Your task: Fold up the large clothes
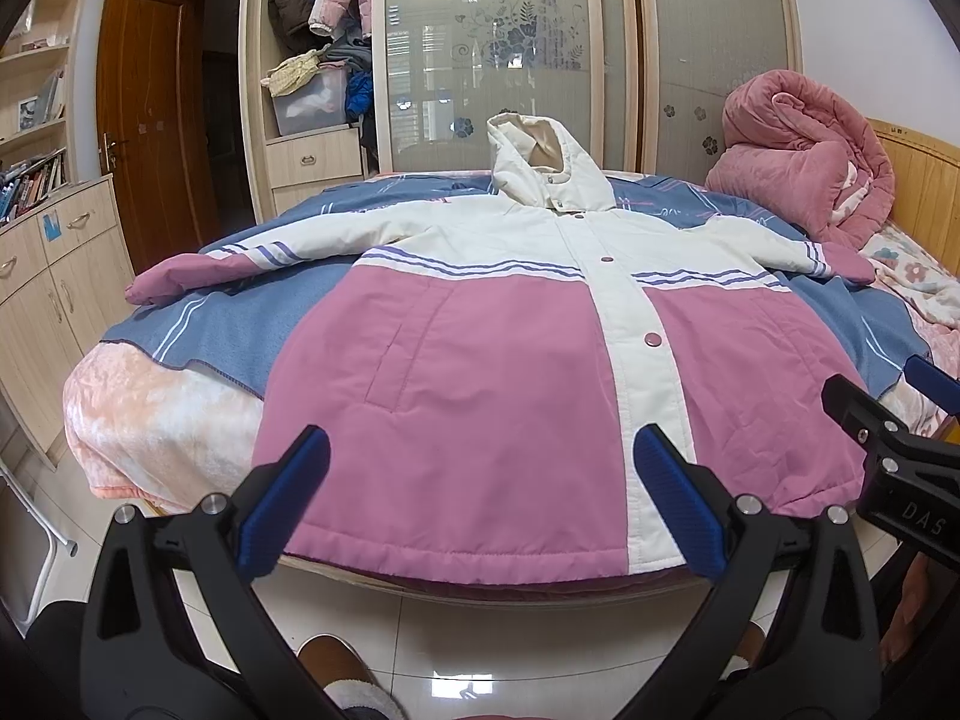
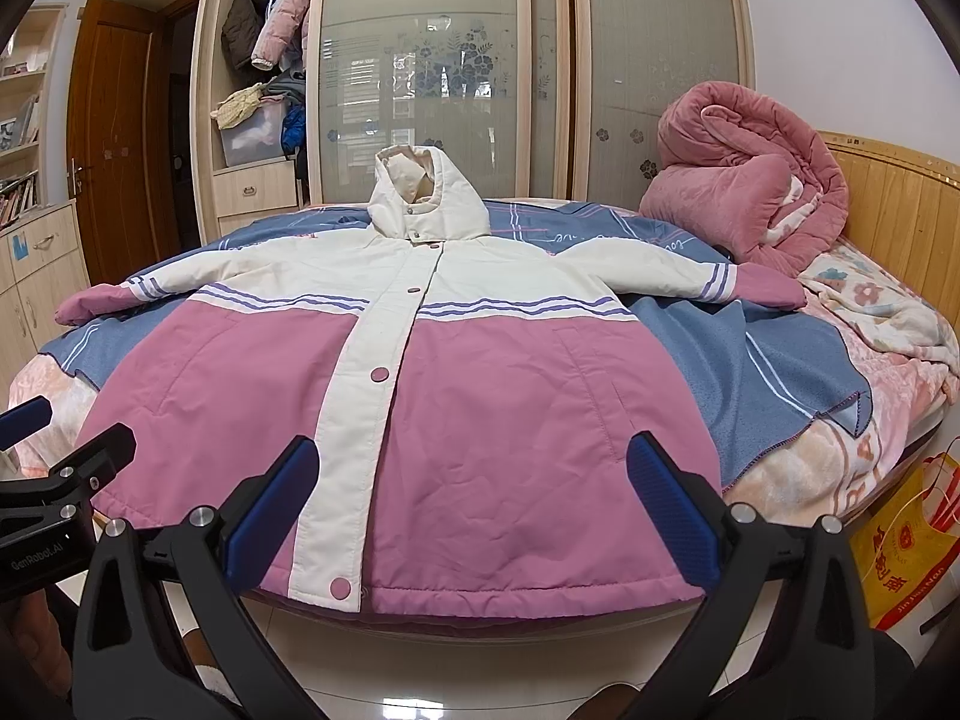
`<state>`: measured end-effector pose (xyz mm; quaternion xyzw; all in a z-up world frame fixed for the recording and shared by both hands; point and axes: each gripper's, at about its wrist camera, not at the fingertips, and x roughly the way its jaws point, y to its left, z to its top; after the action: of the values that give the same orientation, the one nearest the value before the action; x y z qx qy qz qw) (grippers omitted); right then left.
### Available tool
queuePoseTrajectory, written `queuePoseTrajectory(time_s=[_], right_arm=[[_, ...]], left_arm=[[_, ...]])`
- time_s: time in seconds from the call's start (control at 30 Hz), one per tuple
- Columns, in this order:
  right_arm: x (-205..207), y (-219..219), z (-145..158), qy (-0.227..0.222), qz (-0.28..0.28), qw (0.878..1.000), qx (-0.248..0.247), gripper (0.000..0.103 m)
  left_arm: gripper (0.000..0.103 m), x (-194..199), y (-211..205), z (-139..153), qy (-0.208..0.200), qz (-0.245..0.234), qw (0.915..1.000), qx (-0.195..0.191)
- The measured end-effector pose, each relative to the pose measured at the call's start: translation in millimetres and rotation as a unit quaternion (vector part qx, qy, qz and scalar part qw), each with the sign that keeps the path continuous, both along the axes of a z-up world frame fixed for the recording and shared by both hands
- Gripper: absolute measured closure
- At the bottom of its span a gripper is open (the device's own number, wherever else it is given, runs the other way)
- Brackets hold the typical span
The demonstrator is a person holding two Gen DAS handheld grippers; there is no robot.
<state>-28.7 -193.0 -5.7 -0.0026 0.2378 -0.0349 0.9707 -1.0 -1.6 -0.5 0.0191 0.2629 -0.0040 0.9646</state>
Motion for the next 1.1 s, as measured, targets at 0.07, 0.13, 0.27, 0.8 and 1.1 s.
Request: queuePoseTrajectory(time_s=[0.07,0.13,0.27,0.8,1.1], right_arm=[[0.0,-0.1,-0.1,0.000,0.000,1.000,0.000,0.001],[0.0,-0.3,-0.3,0.000,0.000,1.000,0.000,0.001],[0.0,-0.4,-0.4,0.000,0.000,1.000,0.000,0.001],[0.5,-1.2,-1.0,0.000,0.000,1.000,0.001,0.001],[0.2,-1.0,-0.9,0.001,0.000,1.000,0.000,0.001]], left_arm=[[0.002,0.0,-0.1,0.2,0.000,0.000,1.0000,0.000],[0.002,0.0,0.0,0.2,0.000,0.000,1.0000,0.000],[0.002,0.0,-0.6,0.7,0.000,-0.001,1.0000,0.000],[0.002,0.5,-4.4,0.8,0.002,-0.001,1.0000,0.001],[0.002,0.4,-5.2,-0.2,0.002,-0.001,1.0000,0.001]])
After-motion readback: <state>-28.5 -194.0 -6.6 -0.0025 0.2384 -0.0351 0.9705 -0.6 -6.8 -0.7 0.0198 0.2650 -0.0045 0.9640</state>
